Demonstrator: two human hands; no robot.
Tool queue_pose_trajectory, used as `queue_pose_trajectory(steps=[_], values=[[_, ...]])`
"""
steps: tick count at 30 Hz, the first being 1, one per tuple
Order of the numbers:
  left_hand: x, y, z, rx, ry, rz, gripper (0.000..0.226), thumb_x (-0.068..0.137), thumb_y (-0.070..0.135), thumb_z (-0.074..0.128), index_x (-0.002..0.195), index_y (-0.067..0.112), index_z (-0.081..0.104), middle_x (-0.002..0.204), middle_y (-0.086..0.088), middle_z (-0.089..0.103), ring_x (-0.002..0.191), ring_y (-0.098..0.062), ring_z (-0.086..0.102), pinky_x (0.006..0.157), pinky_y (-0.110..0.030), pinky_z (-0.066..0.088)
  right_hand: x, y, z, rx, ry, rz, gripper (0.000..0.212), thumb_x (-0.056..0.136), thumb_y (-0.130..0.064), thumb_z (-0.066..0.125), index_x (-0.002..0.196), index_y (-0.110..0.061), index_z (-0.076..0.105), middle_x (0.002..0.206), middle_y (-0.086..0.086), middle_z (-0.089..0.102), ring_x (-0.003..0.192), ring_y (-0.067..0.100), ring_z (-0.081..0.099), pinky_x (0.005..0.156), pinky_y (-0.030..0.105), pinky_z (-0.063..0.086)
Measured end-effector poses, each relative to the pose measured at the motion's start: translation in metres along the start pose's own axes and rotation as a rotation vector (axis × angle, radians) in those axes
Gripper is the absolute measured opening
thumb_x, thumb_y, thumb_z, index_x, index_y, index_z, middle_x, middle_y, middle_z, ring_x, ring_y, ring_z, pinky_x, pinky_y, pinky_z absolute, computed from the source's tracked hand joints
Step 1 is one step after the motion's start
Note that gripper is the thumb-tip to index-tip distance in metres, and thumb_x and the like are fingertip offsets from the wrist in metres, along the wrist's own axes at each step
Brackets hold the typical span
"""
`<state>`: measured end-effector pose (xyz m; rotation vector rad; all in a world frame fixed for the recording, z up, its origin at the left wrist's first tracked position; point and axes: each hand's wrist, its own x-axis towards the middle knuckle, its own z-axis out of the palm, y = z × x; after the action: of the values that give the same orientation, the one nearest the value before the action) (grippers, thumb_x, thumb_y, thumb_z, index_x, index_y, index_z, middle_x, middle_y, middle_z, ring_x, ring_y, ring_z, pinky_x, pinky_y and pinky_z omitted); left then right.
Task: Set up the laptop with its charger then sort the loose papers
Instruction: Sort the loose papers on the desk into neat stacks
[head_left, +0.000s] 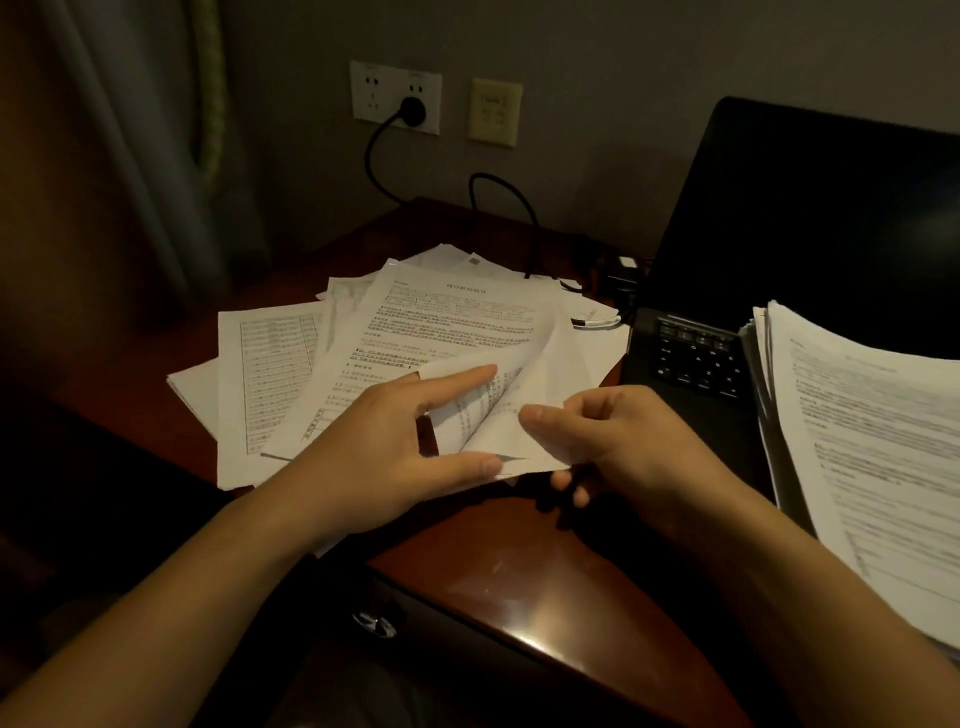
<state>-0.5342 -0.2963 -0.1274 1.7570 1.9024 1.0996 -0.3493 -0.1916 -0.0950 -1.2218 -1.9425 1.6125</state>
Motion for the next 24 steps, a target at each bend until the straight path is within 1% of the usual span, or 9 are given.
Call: queue_pose_trajectory(steps=[3, 6, 8, 10, 12, 14, 17, 20, 24], values=[[-0.002, -0.004, 0.000, -0.006, 0.015, -0.007, 0.067, 0.076, 0.059, 0.069, 0.139, 0.057, 0.045, 0.131, 0.039, 0.039, 0.110, 0.036, 0.027, 0.093, -0.004, 0.030, 0.000, 0.001, 0.001, -0.021, 0.013, -0.014, 0.045, 0.088, -0.037, 0.073, 0.088, 0.008, 0.066, 0.062, 0.016, 0.068, 0.044, 0.019, 0.056, 0.042, 0.022, 0.048], [-0.002, -0.002, 0.000, -0.081, 0.042, -0.017, 0.047, 0.089, 0.046, 0.064, 0.134, 0.053, 0.053, 0.126, 0.045, 0.045, 0.113, 0.032, 0.038, 0.091, -0.003, 0.038, 0.000, -0.001, -0.006, 0.060, -0.085, 0.025, 0.031, 0.093, -0.027, 0.068, 0.088, 0.004, 0.067, 0.070, 0.016, 0.069, 0.054, 0.017, 0.063, 0.046, 0.021, 0.050], [-0.003, 0.001, 0.001, -0.165, 0.055, -0.023, 0.032, 0.100, 0.032, 0.056, 0.127, 0.049, 0.061, 0.117, 0.031, 0.065, 0.107, 0.009, 0.060, 0.082, -0.015, 0.053, 0.001, 0.000, -0.011, 0.100, -0.139, 0.033, 0.023, 0.094, -0.019, 0.066, 0.081, -0.001, 0.065, 0.072, 0.013, 0.068, 0.063, 0.015, 0.069, 0.049, 0.020, 0.052], [-0.004, 0.004, 0.002, -0.207, 0.093, -0.039, 0.039, 0.104, 0.028, 0.051, 0.134, 0.052, 0.054, 0.108, 0.017, 0.070, 0.093, -0.013, 0.070, 0.068, -0.031, 0.059, 0.002, 0.001, -0.011, 0.107, -0.136, 0.030, 0.024, 0.094, -0.018, 0.067, 0.075, -0.005, 0.062, 0.070, 0.012, 0.067, 0.062, 0.015, 0.069, 0.050, 0.020, 0.052], [-0.004, 0.004, 0.002, -0.217, 0.108, -0.065, 0.061, 0.102, 0.027, 0.055, 0.141, 0.067, 0.031, 0.098, 0.024, 0.069, 0.086, -0.020, 0.070, 0.059, -0.031, 0.058, 0.003, 0.002, -0.009, 0.099, -0.109, 0.022, 0.023, 0.092, -0.019, 0.070, 0.076, -0.004, 0.062, 0.067, 0.013, 0.067, 0.056, 0.013, 0.066, 0.049, 0.020, 0.051], [-0.004, 0.003, 0.001, -0.213, 0.102, -0.054, 0.070, 0.101, 0.024, 0.057, 0.136, 0.076, 0.025, 0.103, 0.032, 0.066, 0.092, -0.015, 0.070, 0.065, -0.034, 0.062, 0.003, 0.002, -0.007, 0.099, -0.087, 0.009, 0.023, 0.091, -0.021, 0.071, 0.080, -0.002, 0.063, 0.067, 0.015, 0.066, 0.050, 0.012, 0.063, 0.048, 0.020, 0.050], [-0.004, 0.001, 0.001, -0.120, 0.079, -0.003, 0.060, 0.101, 0.012, 0.054, 0.122, 0.069, 0.054, 0.101, 0.023, 0.064, 0.084, 0.006, 0.060, 0.065, -0.010, 0.049, 0.004, 0.004, -0.006, 0.121, -0.074, -0.039, 0.027, 0.092, -0.022, 0.069, 0.087, 0.005, 0.065, 0.070, 0.018, 0.064, 0.049, 0.013, 0.063, 0.048, 0.021, 0.051], [-0.004, 0.003, 0.002, -0.053, 0.008, 0.000, 0.035, 0.091, 0.039, 0.066, 0.115, 0.063, 0.057, 0.102, 0.032, 0.057, 0.101, 0.020, 0.049, 0.078, 0.000, 0.038, 0.002, 0.001, -0.004, 0.112, -0.073, -0.096, 0.033, 0.097, -0.023, 0.062, 0.097, 0.009, 0.067, 0.080, 0.021, 0.068, 0.058, 0.016, 0.068, 0.050, 0.023, 0.054], [-0.002, 0.000, 0.002, 0.004, 0.058, 0.012, 0.057, 0.072, 0.061, 0.065, 0.127, 0.055, 0.053, 0.114, 0.037, 0.048, 0.107, 0.035, 0.035, 0.084, 0.007, 0.030, -0.001, -0.002, -0.012, 0.133, -0.108, -0.094, 0.012, 0.097, -0.009, 0.060, 0.102, -0.012, 0.071, 0.086, 0.005, 0.076, 0.073, 0.020, 0.074, 0.054, 0.027, 0.056]])
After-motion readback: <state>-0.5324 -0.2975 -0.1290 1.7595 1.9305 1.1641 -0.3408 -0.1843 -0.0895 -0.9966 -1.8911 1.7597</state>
